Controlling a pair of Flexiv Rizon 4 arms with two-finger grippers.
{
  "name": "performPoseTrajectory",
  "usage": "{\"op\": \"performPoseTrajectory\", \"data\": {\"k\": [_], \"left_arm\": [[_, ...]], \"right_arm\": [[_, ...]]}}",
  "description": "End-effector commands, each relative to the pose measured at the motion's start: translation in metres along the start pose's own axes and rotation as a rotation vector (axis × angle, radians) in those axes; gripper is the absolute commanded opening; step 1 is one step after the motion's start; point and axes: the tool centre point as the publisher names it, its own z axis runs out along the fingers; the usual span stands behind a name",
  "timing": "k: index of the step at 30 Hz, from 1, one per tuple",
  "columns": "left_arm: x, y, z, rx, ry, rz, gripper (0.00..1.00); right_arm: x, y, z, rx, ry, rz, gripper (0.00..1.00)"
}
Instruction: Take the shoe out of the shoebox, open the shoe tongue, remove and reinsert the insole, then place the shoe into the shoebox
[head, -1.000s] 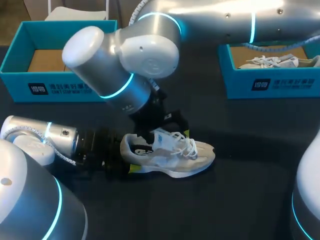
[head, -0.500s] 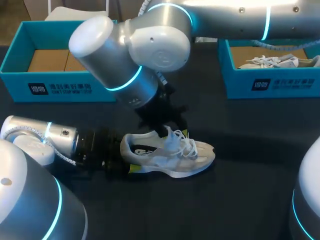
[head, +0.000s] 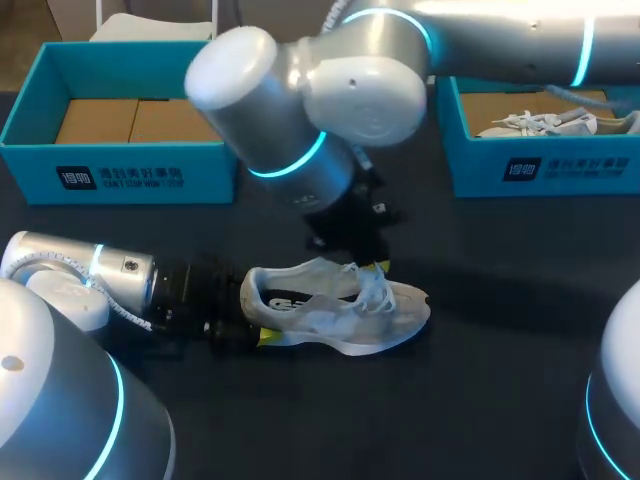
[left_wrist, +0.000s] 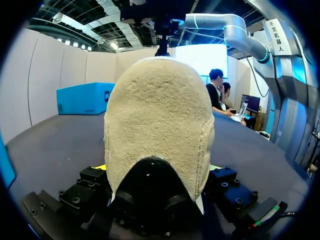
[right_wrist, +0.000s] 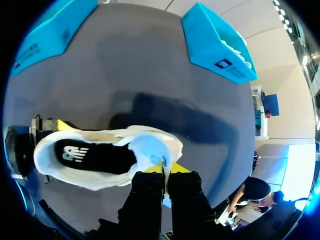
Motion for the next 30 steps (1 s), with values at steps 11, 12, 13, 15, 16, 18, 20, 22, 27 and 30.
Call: {"op": "performPoseTrajectory", "data": {"k": [11,12,13,15,16,18,20,22,27,30], "left_arm": [[0.001,0.002,0.004,-0.001,-0.001,0.000,0.00],[0.001,0.002,0.004,-0.001,-0.001,0.000,0.00],[0.001,0.002,0.004,-0.001,-0.001,0.000,0.00],[0.001,0.002,0.004,-0.001,-0.001,0.000,0.00],[0.001,0.002,0.004,-0.001,-0.001,0.000,0.00],[0.001,0.002,0.004,-0.001,-0.001,0.000,0.00],[0.001,0.002,0.004,-0.001,-0.001,0.000,0.00],[0.001,0.002,0.004,-0.001,-0.001,0.000,0.00],[0.001,0.002,0.004,-0.001,-0.001,0.000,0.00],[0.001,0.002,0.004,-0.001,-0.001,0.000,0.00]], "right_arm": [[-0.027,-0.005,0.055,-0.024,0.256,0.697,0.00],[-0.026,-0.005,0.060,-0.021,0.266,0.697,0.00],[-0.024,-0.005,0.065,-0.010,0.278,0.695,0.00],[-0.021,-0.005,0.075,-0.014,0.301,0.695,0.00],[-0.020,-0.004,0.079,-0.013,0.298,0.691,0.00],[-0.019,-0.003,0.085,-0.019,0.318,0.696,0.00],[-0.019,-0.002,0.092,-0.013,0.320,0.692,0.00],[-0.019,-0.002,0.097,-0.013,0.324,0.694,0.08],[-0.017,-0.003,0.110,0.010,0.328,0.688,0.32],[-0.017,-0.003,0.111,0.020,0.325,0.686,0.39]]}}
